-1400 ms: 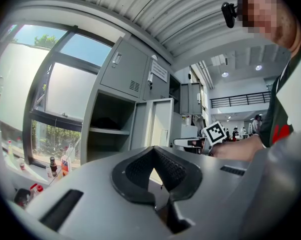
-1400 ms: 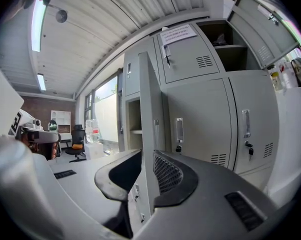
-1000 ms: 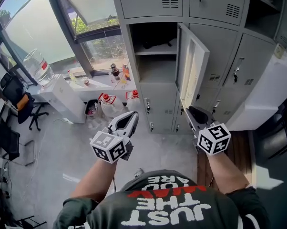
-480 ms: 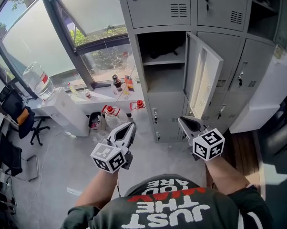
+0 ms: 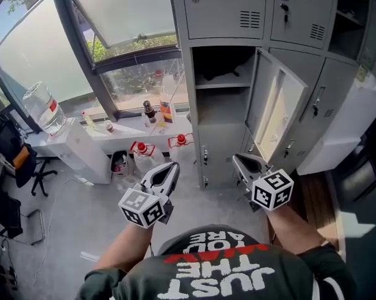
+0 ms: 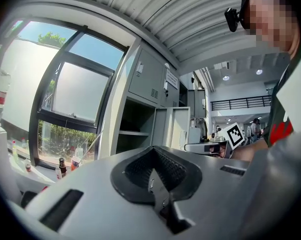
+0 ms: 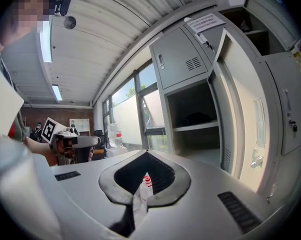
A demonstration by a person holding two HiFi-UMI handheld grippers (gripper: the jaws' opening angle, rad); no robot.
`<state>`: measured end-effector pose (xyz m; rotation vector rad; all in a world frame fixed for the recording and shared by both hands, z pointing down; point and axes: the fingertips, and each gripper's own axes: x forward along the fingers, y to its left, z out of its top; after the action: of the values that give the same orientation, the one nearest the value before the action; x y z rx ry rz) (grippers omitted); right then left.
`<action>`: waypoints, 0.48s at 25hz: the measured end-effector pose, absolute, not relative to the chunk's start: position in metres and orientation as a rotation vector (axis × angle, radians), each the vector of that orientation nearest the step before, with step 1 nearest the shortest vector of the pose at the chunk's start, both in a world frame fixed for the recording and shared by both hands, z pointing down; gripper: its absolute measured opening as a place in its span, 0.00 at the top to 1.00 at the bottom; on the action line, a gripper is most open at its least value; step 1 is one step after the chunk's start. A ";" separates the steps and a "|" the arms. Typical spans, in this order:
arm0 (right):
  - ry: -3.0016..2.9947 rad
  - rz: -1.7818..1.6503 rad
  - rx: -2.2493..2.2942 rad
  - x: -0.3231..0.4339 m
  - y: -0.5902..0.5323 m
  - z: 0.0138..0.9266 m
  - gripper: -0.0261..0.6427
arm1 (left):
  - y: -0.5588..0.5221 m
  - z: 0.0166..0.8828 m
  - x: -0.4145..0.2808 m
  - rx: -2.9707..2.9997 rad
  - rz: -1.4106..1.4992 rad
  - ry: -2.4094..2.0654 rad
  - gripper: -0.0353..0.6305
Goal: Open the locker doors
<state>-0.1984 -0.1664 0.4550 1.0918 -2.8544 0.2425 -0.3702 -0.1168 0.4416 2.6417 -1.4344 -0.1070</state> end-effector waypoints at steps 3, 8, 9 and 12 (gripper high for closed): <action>-2.839 0.235 1.107 -0.194 -0.169 0.453 0.91 | -0.120 0.440 -0.366 2.658 -0.113 -1.414 0.94; -2.829 0.222 1.117 -0.190 -0.175 0.450 0.91 | -0.126 0.437 -0.358 2.674 -0.110 -1.389 0.94; -2.829 0.222 1.118 -0.188 -0.175 0.450 0.91 | -0.127 0.437 -0.357 2.675 -0.110 -1.388 0.94; -2.830 0.221 1.120 -0.185 -0.175 0.450 0.91 | -0.126 0.437 -0.355 2.672 -0.114 -1.393 0.94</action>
<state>-0.1849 -0.1751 0.4496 1.1198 -2.8304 0.2214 -0.3554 -0.1263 0.4368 2.6723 -1.3932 -0.1138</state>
